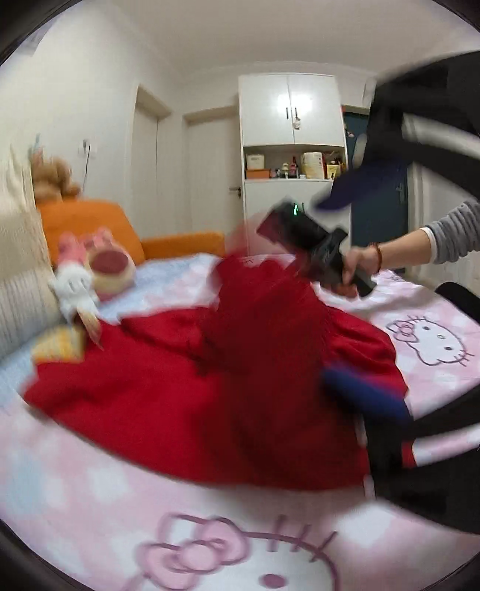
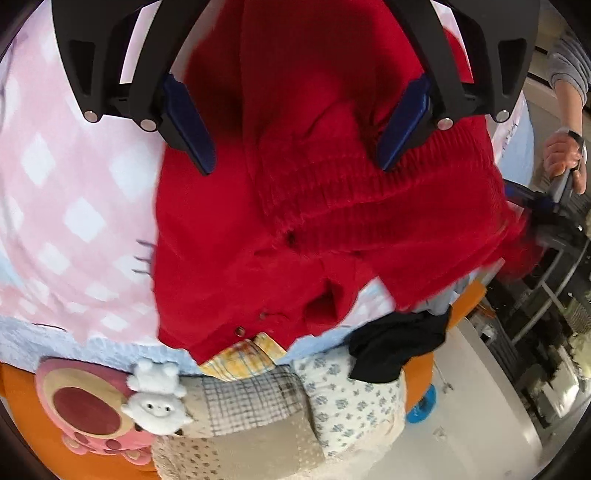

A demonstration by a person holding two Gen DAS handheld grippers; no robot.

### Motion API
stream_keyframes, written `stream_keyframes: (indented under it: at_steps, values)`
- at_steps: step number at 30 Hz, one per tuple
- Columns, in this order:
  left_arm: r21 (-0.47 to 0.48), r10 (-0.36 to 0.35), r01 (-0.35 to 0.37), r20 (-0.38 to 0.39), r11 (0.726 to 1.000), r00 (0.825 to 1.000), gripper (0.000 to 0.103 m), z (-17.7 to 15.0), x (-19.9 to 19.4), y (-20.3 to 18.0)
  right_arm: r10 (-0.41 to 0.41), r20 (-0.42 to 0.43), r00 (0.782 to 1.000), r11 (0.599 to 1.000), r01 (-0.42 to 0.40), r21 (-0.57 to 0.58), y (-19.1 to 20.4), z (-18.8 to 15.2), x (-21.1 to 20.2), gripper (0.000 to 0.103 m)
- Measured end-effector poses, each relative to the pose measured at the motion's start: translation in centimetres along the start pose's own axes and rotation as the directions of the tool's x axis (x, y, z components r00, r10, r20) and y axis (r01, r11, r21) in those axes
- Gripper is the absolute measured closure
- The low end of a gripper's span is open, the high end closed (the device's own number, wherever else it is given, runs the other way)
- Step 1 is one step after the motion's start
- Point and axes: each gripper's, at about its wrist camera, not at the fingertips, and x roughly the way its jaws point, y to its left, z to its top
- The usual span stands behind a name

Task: Fold large clothes
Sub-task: 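Lay the ribbed hem over the sweater body toward the collar with both tools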

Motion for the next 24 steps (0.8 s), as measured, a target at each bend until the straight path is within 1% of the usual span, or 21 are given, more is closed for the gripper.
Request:
stream_keyframes:
  at_steps: [1, 2, 3, 4, 5, 6, 7, 8, 9, 10, 11, 12, 14, 15, 16, 18, 19, 21, 22, 24]
  values:
    - [0.026, 0.034, -0.035, 0.039, 0.999, 0.999, 0.008, -0.1, -1.2, -0.3, 0.016, -0.012, 1.0, 1.0, -0.016, 0.026, -0.6, 0.1, 0.3, 0.005]
    - [0.069, 0.071, -0.076, 0.08, 0.995, 0.994, 0.008, 0.2, -2.3, -1.3, 0.052, -0.035, 0.998, 0.995, -0.049, 0.084, -1.8, 0.2, 1.2, 0.005]
    - [0.091, 0.063, -0.071, 0.087, 0.993, 0.994, 0.007, 0.3, -2.9, -2.0, 0.086, -0.043, 0.995, 0.989, -0.08, 0.125, -2.4, 0.1, 1.5, 0.005]
    - [0.101, 0.064, -0.073, 0.087, 0.992, 0.994, 0.007, 0.4, -3.2, -2.4, 0.145, -0.043, 0.988, 0.972, -0.135, 0.192, -3.4, -0.2, 2.0, 0.011]
    - [0.12, 0.115, -0.124, 0.081, 0.985, 0.99, 0.007, 0.4, -3.2, -2.8, 0.186, -0.022, 0.982, 0.961, -0.177, 0.212, -3.9, -0.5, 1.9, 0.023]
    - [0.15, 0.167, -0.176, 0.073, 0.973, 0.983, 0.007, 0.3, -2.8, -3.3, 0.229, -0.01, 0.973, 0.951, -0.222, 0.217, -3.9, -0.7, 1.6, 0.048]
    - [0.193, 0.236, -0.244, 0.063, 0.951, 0.97, 0.007, 0.1, -2.2, -3.6, 0.266, -0.01, 0.964, 0.936, -0.256, 0.242, -3.9, -1.0, 1.3, 0.054]
    - [0.215, 0.267, -0.273, 0.056, 0.938, 0.962, 0.007, -0.2, -1.9, -3.5, 0.263, 0.0, 0.965, 0.93, -0.254, 0.266, -4.0, -1.1, 0.9, 0.059]
    - [0.232, 0.292, -0.292, 0.038, 0.928, 0.956, 0.007, -0.4, -1.1, -2.9, 0.27, 0.012, 0.963, 0.916, -0.26, 0.305, -4.1, -1.3, 0.3, 0.066]
    - [0.233, 0.289, -0.285, 0.017, 0.93, 0.957, 0.007, -0.4, -0.3, -2.3, 0.269, 0.026, 0.963, 0.907, -0.262, 0.328, -4.1, -1.3, -0.2, 0.069]
    - [0.226, 0.28, -0.274, 0.006, 0.935, 0.96, 0.007, -0.5, 0.1, -1.6, 0.247, 0.05, 0.968, 0.907, -0.249, 0.341, -3.8, -1.2, -1.3, 0.07]
    - [0.217, 0.276, -0.27, 0.004, 0.938, 0.961, 0.007, -0.6, 0.7, -0.9, 0.231, 0.065, 0.971, 0.914, -0.239, 0.328, -3.3, -0.9, -2.3, 0.071]
    - [0.228, 0.247, -0.24, -0.001, 0.944, 0.969, 0.007, -0.9, 1.5, 0.1, 0.207, 0.07, 0.976, 0.938, -0.218, 0.268, -1.9, -0.2, -3.9, 0.071]
    - [0.241, 0.224, -0.216, -0.006, 0.946, 0.975, 0.007, -0.9, 2.2, 0.1, 0.148, 0.057, 0.987, 0.962, -0.157, 0.222, -1.1, 0.3, -4.6, 0.071]
    - [0.26, 0.213, -0.204, -0.005, 0.944, 0.977, 0.007, -0.8, 3.0, 0.1, 0.121, 0.049, 0.991, 0.97, -0.128, 0.206, -0.9, 0.6, -4.7, 0.071]
    - [0.289, 0.23, -0.222, 0.008, 0.931, 0.973, 0.007, -0.6, 4.4, 0.1, 0.105, 0.047, 0.993, 0.96, -0.113, 0.254, -1.8, 0.5, -4.3, 0.071]
    - [0.296, 0.232, -0.224, 0.007, 0.928, 0.973, 0.007, -0.4, 5.0, 0.2, 0.084, 0.042, 0.996, 0.953, -0.093, 0.288, -2.5, 0.0, -3.7, 0.071]
    - [0.288, 0.253, -0.242, 0.001, 0.927, 0.967, 0.007, -0.1, 6.2, 0.7, 0.033, 0.04, 0.999, 0.955, -0.044, 0.295, -3.1, -1.0, -2.8, 0.071]
    - [0.284, 0.267, -0.254, -0.007, 0.925, 0.964, 0.007, 0.0, 6.8, 1.0, 0.024, 0.045, 0.999, 0.953, -0.036, 0.301, -3.5, -1.5, -2.5, 0.071]
    - [0.308, 0.308, -0.287, -0.019, 0.907, 0.951, 0.007, 0.3, 8.2, 1.5, 0.019, 0.051, 0.999, 0.943, -0.034, 0.331, -4.5, -2.6, -1.9, 0.069]
